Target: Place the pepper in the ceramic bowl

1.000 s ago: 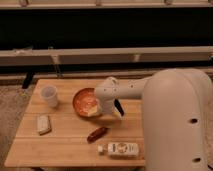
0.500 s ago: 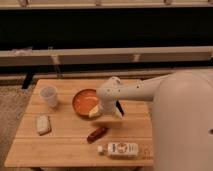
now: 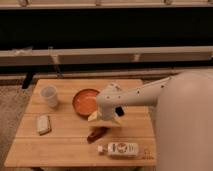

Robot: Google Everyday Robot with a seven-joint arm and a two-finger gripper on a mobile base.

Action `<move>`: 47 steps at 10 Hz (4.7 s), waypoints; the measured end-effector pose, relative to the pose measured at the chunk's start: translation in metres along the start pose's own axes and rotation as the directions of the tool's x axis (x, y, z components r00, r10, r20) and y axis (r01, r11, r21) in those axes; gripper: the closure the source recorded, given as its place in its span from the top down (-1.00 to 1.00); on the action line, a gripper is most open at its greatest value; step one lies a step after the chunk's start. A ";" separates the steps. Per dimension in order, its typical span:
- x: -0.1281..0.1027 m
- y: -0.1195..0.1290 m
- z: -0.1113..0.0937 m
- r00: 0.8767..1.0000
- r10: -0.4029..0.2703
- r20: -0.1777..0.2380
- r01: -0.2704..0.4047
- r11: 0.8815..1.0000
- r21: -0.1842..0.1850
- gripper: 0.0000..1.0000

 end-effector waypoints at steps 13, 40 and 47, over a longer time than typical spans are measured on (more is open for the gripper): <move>0.042 0.010 0.033 0.998 0.012 -0.056 -0.006 0.995 0.104 0.21; -0.053 0.072 -0.101 0.998 -0.043 -0.055 0.051 0.988 0.143 -1.00; -0.070 0.086 -0.083 0.997 -0.049 -0.054 0.056 0.988 0.141 -0.51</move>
